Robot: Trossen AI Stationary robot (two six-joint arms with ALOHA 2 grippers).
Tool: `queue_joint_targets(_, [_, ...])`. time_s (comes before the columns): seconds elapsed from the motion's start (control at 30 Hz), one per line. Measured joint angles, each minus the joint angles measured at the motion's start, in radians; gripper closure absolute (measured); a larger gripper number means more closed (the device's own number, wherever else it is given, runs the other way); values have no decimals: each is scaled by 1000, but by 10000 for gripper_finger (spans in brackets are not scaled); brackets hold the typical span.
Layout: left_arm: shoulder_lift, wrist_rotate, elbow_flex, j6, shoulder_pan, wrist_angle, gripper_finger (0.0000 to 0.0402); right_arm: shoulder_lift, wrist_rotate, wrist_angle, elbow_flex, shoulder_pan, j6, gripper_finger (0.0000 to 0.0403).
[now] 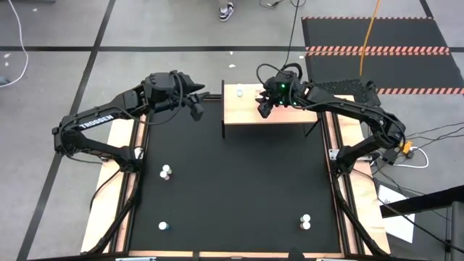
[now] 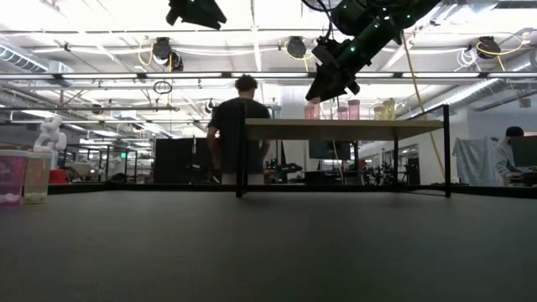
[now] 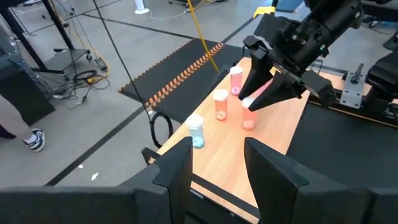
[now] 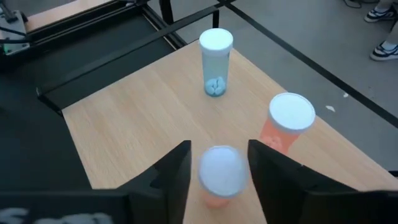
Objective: Pick and place medicine bottles onto shelf by color
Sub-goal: Put the left orange pill bottle on the shelf aligned with the other orange pill bottle, then put the right blue pill bottle on the shelf aligned with the other blue pill bottle
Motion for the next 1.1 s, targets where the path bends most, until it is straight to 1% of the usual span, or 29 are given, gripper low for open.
queue_joint_targets(0.17, [0,-4,0,-3,0,0,254,0,0,0,0,-1,3,212])
queue_joint_targets(0.33, [0,-4,0,-3,0,0,254,-14,0,-6,0,-1,3,188])
queue_joint_targets(0.43, [-1,-4,0,-4,0,-7,254,-70,0,-5,0,4,11,183])
queue_joint_targets(0.53, [-12,-5,0,-20,0,-32,254,-170,1,-71,0,30,27,182])
queue_joint_targets(0.73, [-31,-6,1,-122,-6,-129,254,-408,5,-325,2,136,91,187])
queue_joint_targets(0.8, [-29,-6,1,-148,-8,-157,254,-464,30,-396,2,178,127,190])
queue_joint_targets(0.93, [-30,-11,1,-222,-33,-173,254,-507,87,-480,2,274,160,192])
queue_joint_targets(1.1, [-45,-53,0,-436,-97,-168,254,-500,71,-492,2,408,177,193])
